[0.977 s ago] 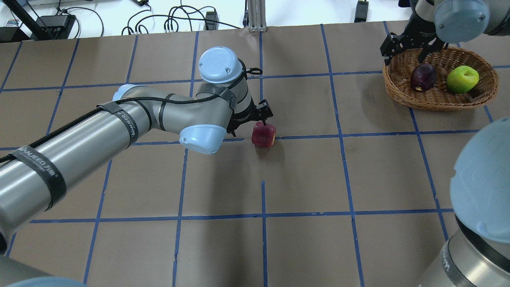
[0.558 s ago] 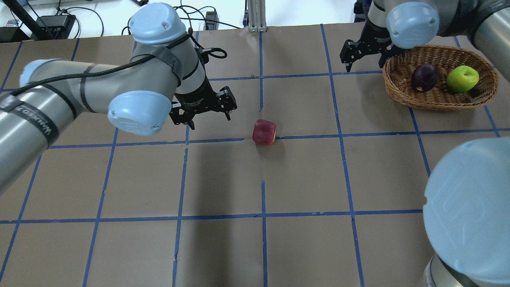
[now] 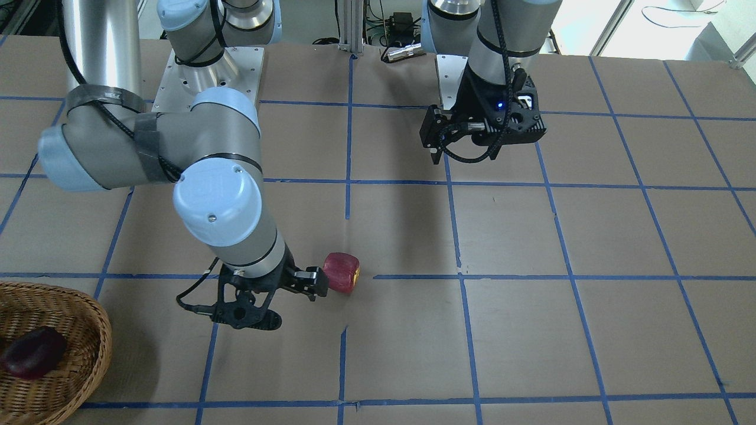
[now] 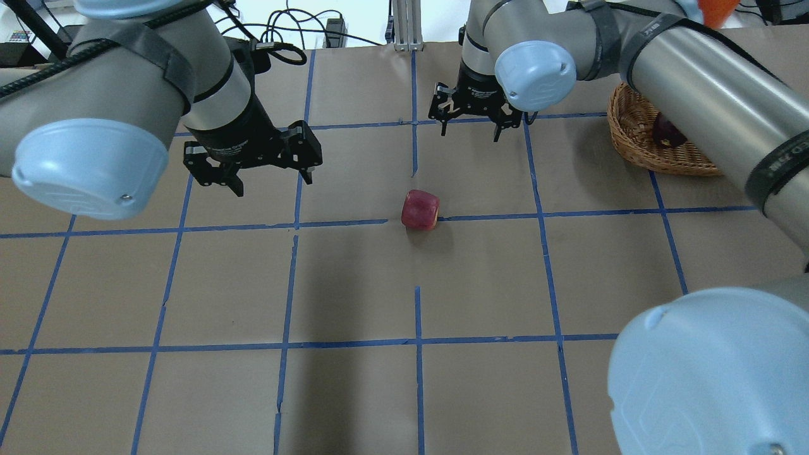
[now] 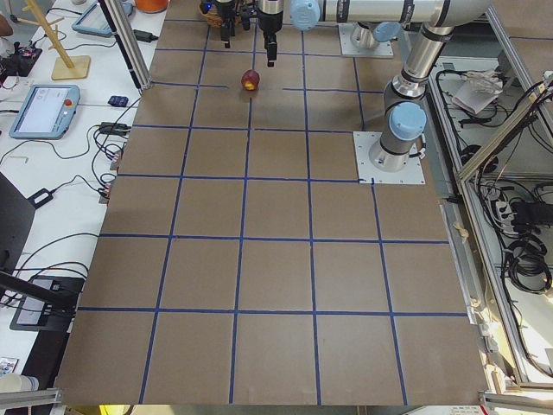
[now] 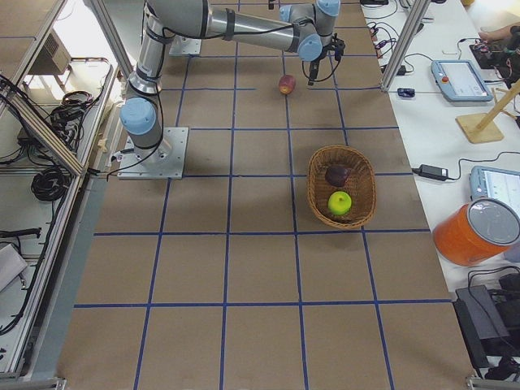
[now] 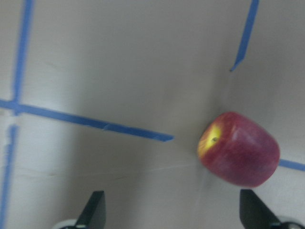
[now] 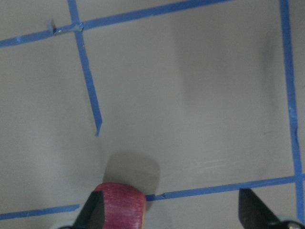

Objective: Put all apples into basket
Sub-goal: 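Lower the right gripper and grasp the red apple while the left gripper rises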

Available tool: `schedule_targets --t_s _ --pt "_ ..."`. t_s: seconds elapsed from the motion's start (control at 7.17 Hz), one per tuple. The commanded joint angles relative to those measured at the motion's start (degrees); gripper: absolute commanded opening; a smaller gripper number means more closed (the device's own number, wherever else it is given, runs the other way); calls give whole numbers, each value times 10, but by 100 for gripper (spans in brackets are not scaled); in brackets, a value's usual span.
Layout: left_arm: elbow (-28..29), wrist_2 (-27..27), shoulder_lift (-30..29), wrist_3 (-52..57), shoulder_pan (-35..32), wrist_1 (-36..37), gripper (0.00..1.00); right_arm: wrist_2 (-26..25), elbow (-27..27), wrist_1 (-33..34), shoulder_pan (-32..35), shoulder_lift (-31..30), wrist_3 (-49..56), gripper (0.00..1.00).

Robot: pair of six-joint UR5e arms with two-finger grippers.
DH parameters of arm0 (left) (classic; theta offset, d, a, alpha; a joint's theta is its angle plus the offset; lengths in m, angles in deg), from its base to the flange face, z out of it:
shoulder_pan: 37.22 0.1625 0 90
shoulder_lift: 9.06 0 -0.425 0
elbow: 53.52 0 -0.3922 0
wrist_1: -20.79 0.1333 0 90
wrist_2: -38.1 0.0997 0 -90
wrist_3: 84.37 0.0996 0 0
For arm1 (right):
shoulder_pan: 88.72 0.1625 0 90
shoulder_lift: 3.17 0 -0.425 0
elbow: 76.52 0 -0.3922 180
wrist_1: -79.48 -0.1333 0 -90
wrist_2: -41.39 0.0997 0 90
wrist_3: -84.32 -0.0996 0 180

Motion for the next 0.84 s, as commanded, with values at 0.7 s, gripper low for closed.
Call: schedule_targets --t_s 0.7 --pt "104 16 -28 16 39 -99 100 90 54 8 28 43 -68 100"
